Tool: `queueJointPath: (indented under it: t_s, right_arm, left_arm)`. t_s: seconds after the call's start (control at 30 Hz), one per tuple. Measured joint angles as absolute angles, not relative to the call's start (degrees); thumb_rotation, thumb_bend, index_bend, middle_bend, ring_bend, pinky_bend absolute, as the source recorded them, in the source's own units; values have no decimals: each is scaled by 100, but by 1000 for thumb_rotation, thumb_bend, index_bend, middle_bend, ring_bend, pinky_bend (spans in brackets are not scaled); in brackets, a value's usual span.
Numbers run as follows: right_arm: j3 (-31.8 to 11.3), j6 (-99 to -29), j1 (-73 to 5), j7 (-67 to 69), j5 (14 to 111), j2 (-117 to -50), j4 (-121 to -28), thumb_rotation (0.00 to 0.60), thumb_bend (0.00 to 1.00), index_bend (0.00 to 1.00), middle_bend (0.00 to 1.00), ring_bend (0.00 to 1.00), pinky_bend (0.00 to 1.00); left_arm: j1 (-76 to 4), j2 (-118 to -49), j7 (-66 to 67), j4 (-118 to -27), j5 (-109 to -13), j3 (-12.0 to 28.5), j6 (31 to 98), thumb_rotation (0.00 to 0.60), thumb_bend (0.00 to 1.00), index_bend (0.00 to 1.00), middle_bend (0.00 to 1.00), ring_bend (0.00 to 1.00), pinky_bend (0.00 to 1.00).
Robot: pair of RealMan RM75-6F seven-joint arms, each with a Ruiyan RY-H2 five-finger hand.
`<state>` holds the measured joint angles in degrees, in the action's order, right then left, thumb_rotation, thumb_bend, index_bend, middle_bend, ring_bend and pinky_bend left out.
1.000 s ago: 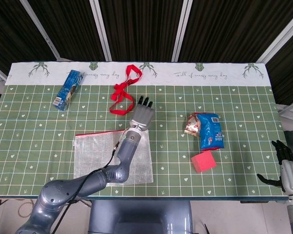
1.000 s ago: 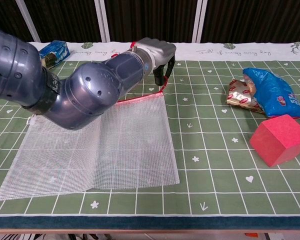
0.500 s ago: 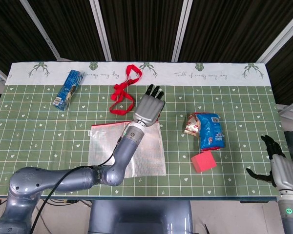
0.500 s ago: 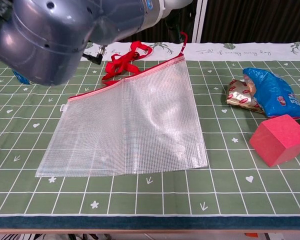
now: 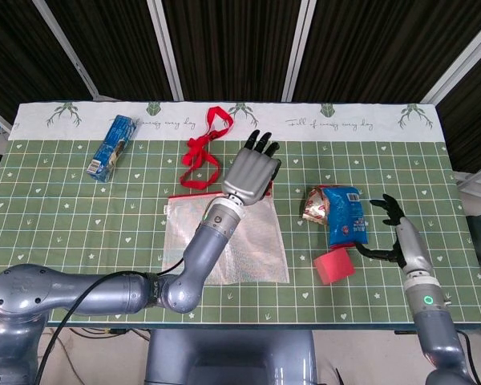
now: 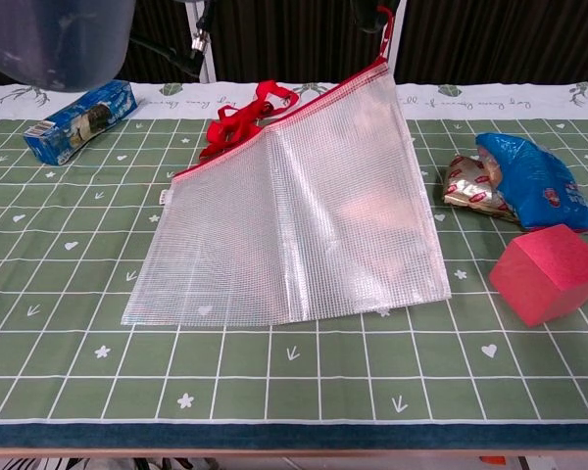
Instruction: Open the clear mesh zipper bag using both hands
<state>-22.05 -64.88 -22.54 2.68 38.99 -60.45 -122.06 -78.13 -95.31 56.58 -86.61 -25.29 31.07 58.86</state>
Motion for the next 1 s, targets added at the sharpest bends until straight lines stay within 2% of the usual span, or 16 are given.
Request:
queueJointPath:
  t_s: [0.23, 0.43, 0.73, 1.0]
  right_arm:
    - [-2679, -6542, -3395, -196, 2252, -6641, -12260, 600, 313, 256, 0, 0, 198]
    - [-2943, -6808, -4060, -447, 1399, -7226, -12144, 600, 320, 307, 0, 0, 197]
    - [-3270, -7100, -4670, -645, 726, -7789, -11674, 600, 354, 365, 16, 0, 198]
    - [-3449, -7264, -4850, -677, 562, -7976, -11575, 600, 367, 474, 56, 0, 197]
  left_arm:
    - [-7981, -9448, 5517, -8701, -2421, 3104, 5953, 600, 458, 592, 189, 0, 0]
    - [-8116, -9404, 5421, -8694, -2346, 3040, 5983, 600, 458, 592, 188, 0, 0]
    - [-8185, -9321, 5291, -8752, -2281, 2916, 6032, 600, 458, 592, 188, 0, 0]
    - [-8258, -9263, 5182, -8773, -2235, 2839, 6058, 600, 458, 592, 187, 0, 0]
